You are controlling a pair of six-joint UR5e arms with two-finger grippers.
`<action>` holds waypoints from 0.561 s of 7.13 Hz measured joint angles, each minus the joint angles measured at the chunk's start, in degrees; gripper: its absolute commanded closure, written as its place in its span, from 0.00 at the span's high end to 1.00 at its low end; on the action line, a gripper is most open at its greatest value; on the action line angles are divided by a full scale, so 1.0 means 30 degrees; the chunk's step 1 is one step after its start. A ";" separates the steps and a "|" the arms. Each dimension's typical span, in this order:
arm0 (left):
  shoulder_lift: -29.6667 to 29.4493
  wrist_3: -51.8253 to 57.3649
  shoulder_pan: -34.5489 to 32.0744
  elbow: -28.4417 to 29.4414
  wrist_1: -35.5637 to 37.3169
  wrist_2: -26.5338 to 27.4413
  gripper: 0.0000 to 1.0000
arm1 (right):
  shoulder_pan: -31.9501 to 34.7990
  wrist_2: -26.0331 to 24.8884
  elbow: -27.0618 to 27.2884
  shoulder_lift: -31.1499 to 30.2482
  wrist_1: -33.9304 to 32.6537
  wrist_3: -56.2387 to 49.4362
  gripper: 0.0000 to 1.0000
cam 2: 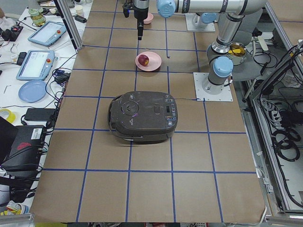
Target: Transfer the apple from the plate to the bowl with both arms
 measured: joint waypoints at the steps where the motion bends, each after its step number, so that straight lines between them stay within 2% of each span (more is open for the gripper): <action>1: -0.0001 0.0013 0.0001 0.0002 0.0001 -0.0001 0.98 | 0.0000 0.0000 0.0010 -0.0001 0.0006 0.0000 1.00; 4: -0.0016 0.0127 0.0018 0.0057 0.0001 0.0024 0.99 | 0.0000 0.0001 0.0015 -0.0001 0.0022 0.0014 1.00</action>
